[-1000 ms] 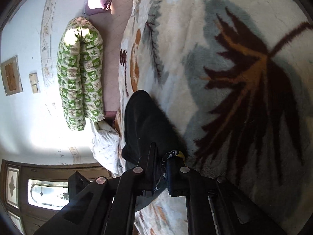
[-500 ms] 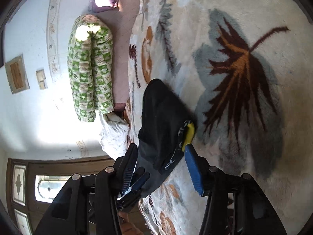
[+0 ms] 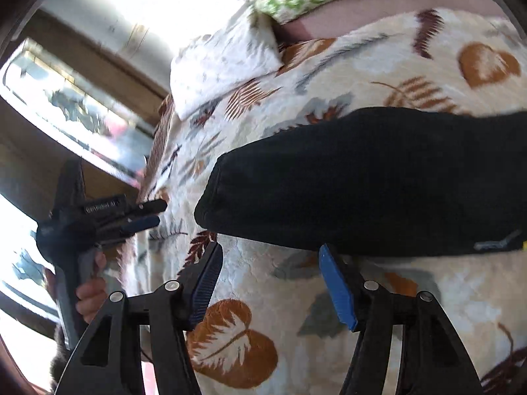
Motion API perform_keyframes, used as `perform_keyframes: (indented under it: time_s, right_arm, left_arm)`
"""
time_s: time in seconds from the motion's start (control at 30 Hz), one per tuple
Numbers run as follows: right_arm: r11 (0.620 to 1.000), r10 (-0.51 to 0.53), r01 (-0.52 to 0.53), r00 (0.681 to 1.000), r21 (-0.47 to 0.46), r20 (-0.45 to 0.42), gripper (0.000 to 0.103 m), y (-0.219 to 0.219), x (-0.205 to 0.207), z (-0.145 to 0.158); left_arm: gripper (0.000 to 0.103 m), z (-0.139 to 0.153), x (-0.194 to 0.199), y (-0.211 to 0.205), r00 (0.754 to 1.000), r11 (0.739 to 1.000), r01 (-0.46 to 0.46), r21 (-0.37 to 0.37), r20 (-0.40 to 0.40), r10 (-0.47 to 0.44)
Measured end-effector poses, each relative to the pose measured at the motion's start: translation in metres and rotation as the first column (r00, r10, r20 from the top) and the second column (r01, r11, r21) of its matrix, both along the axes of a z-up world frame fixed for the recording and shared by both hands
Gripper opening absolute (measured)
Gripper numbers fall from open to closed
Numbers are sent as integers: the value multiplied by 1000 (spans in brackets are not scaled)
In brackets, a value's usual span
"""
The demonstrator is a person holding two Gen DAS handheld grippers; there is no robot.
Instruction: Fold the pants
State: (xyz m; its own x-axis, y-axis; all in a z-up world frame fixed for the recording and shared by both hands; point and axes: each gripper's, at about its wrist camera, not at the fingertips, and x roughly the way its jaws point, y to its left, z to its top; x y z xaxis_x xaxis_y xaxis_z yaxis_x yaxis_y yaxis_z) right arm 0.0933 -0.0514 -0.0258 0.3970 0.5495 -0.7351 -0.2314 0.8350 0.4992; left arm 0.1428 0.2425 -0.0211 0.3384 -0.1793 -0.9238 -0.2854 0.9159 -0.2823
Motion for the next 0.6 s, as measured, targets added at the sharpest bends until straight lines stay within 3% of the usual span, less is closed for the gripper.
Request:
perform_keyframes:
  time_s: [0.13, 0.27, 0.47, 0.6]
  right_arm:
    - [981, 115, -100, 990, -165, 84, 66, 61, 12, -1]
    - [945, 203, -166, 973, -282, 108, 69, 104, 21, -11]
    - [880, 245, -161, 960, -447, 136, 71, 142, 37, -37]
    - [856, 244, -141, 959, -498, 147, 72, 150, 53, -48]
  left_arm:
    - [42, -10, 6, 13, 1000, 997, -5, -76, -7, 4]
    - [42, -15, 8, 21, 1000, 993, -5, -120, -6, 4]
    - [42, -22, 11, 32, 1000, 985, -3, -174, -4, 2]
    - [42, -27, 17, 36, 1000, 981, -2, -195, -8, 0]
